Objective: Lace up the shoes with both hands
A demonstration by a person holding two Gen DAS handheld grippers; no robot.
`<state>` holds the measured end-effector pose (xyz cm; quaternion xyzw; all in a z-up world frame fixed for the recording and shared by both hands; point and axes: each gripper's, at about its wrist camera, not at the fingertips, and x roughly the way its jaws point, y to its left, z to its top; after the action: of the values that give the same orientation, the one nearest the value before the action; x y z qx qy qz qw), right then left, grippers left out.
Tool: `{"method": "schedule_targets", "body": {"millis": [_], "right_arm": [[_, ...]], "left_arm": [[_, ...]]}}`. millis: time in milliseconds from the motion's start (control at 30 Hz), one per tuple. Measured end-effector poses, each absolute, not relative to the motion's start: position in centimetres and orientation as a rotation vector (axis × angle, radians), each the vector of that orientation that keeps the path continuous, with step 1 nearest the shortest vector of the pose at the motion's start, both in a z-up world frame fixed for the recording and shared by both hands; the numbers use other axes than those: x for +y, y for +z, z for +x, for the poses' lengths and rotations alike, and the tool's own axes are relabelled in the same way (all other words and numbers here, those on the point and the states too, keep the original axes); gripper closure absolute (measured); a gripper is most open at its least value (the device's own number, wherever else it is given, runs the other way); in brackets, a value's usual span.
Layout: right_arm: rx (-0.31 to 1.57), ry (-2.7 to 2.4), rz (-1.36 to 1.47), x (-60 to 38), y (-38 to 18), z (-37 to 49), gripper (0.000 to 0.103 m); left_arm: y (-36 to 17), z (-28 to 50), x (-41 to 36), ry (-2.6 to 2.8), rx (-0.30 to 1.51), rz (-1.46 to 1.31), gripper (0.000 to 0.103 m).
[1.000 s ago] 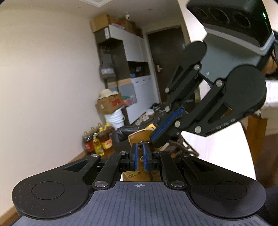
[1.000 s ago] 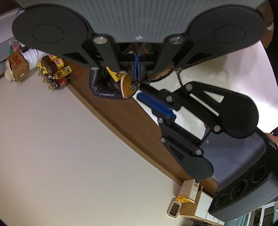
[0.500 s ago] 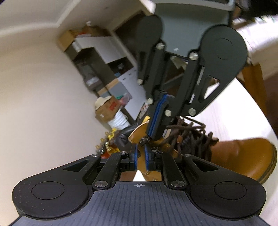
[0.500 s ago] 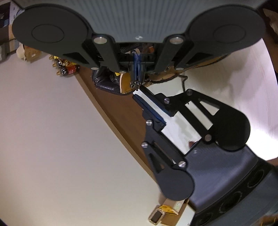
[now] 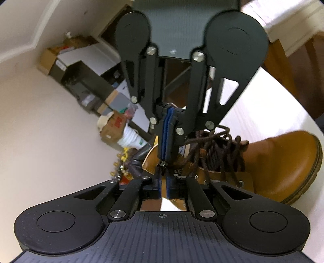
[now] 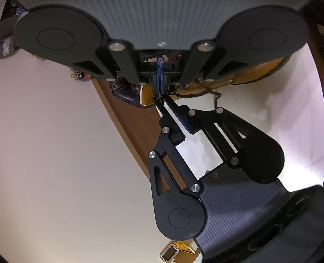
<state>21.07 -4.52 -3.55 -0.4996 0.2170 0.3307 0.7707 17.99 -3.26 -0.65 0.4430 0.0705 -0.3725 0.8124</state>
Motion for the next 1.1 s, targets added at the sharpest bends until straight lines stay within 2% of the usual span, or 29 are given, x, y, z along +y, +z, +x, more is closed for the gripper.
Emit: {"method": "schedule_targets", "body": {"millis": [133,200,400,533,767,867,1100], "right_arm": [[0.45,0.714,-1.033,-5.3,-3.1,20.1,0.097],[0.455,0.701,-0.977,-6.3,-2.9,19.3,0.091],[0.492,0.665,-0.865,-9.1,-3.4,16.8,0.091],[0.545,0.676,-0.778,-10.5,-4.3,15.8,0.091],[0.581,0.724,-0.66,-10.3,-5.4,17.1,0.091],[0.583,0.745,-0.673,-9.1,-6.7,17.9,0.091],[0.603,0.813,-0.705,-5.5,-9.1,20.0,0.091]], "left_arm": [[-0.8,18.2,-2.0,-0.731,0.204,0.856,0.101],[-1.4,18.6,-0.8,-0.675,0.268,0.79,0.101],[-5.0,19.0,1.9,-0.604,0.479,0.721,0.101],[-6.5,18.7,2.5,-0.566,0.552,0.725,0.103],[-6.6,17.8,4.6,-0.55,0.561,0.609,0.102],[-6.2,17.5,4.7,-0.564,0.564,0.602,0.097],[-9.1,18.5,3.5,-0.654,0.606,0.637,0.094]]}}
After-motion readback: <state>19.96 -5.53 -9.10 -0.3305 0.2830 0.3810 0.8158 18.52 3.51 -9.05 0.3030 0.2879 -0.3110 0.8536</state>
